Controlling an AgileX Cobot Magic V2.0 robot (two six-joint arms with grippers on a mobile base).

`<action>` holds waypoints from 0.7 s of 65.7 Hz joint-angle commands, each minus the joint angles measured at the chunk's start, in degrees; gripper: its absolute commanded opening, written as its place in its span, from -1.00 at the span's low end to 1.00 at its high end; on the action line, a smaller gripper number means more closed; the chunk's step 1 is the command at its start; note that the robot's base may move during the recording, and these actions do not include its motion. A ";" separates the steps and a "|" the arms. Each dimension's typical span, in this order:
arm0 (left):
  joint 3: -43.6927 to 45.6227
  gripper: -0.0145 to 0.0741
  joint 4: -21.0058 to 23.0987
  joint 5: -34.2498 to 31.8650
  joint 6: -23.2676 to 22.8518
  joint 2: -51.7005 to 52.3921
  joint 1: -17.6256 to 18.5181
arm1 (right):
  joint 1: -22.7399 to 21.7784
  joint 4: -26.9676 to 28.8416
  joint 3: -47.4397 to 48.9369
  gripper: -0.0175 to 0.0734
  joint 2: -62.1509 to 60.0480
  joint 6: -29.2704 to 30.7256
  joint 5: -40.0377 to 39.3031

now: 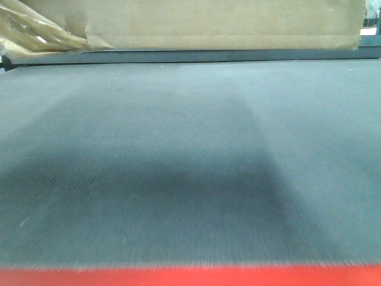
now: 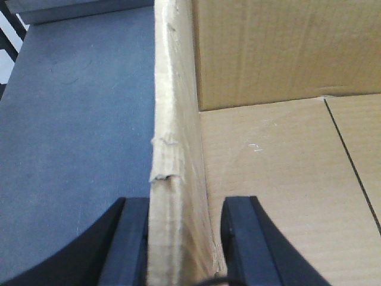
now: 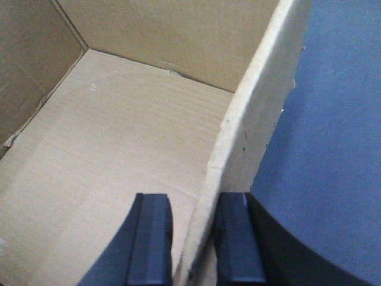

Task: Grab carton from right shelf to conveyor
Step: 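Lower the carton onto the grey conveyor belt with both grippers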

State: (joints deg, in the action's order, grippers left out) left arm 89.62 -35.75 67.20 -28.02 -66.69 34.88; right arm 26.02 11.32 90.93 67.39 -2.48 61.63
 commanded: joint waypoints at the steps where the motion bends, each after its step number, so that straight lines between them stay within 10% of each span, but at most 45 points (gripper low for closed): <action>1: 0.30 -0.71 -7.78 2.77 2.28 1.09 -0.42 | -0.68 -4.94 0.24 -0.76 -1.06 1.57 -0.81; 46: 0.30 -0.71 -8.59 2.77 2.28 0.76 -0.42 | -0.68 -4.94 0.24 -0.76 -1.06 1.57 -1.28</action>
State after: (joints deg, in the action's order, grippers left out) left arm 89.52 -36.63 67.18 -26.63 -66.65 35.01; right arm 25.90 9.86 90.81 67.58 -2.17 61.59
